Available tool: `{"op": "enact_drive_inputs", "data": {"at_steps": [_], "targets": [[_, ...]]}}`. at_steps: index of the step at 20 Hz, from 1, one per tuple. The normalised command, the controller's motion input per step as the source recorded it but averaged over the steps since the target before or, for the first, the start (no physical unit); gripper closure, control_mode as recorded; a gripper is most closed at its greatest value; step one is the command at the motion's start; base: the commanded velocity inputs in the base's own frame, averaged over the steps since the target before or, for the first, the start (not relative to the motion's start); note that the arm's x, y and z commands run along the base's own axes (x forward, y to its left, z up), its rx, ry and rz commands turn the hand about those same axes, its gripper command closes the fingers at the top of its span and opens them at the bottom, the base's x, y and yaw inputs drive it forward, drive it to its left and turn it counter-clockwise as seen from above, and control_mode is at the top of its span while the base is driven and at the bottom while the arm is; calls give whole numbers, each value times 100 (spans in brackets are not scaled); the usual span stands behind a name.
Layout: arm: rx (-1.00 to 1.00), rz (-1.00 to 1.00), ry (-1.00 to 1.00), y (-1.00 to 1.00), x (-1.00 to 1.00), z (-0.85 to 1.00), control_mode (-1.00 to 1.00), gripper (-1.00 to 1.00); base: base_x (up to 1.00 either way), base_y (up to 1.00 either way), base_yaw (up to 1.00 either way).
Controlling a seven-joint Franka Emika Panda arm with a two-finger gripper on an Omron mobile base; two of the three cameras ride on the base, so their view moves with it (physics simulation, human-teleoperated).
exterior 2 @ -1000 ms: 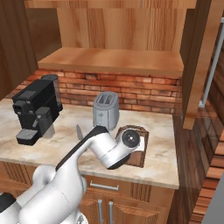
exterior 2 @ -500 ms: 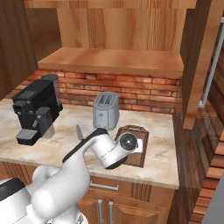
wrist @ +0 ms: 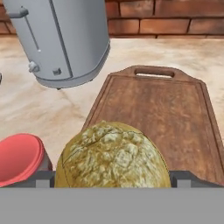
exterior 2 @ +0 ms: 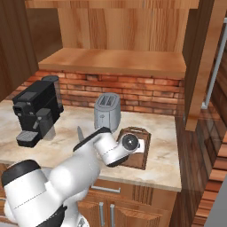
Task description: Pick the bread, place it on the cutting board, pick the jam, place it on the counter, and close the cabinet.
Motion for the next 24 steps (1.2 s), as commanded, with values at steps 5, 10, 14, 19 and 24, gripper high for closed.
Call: {"op": "enact_drive_inputs", "data": {"at_steps": [5,10,14,19,24], "targets": [[0,0,0,0,24,-23,-100,100,0,0,0],[0,0,0,0,16,-26,-100,100,0,0,0],[0,0,0,0,9,-24,-100,100,0,0,0],[0,0,0,0,6,-24,-100,100,0,0,0],[0,0,0,0,4,-17,-100,100,0,0,0]]}}
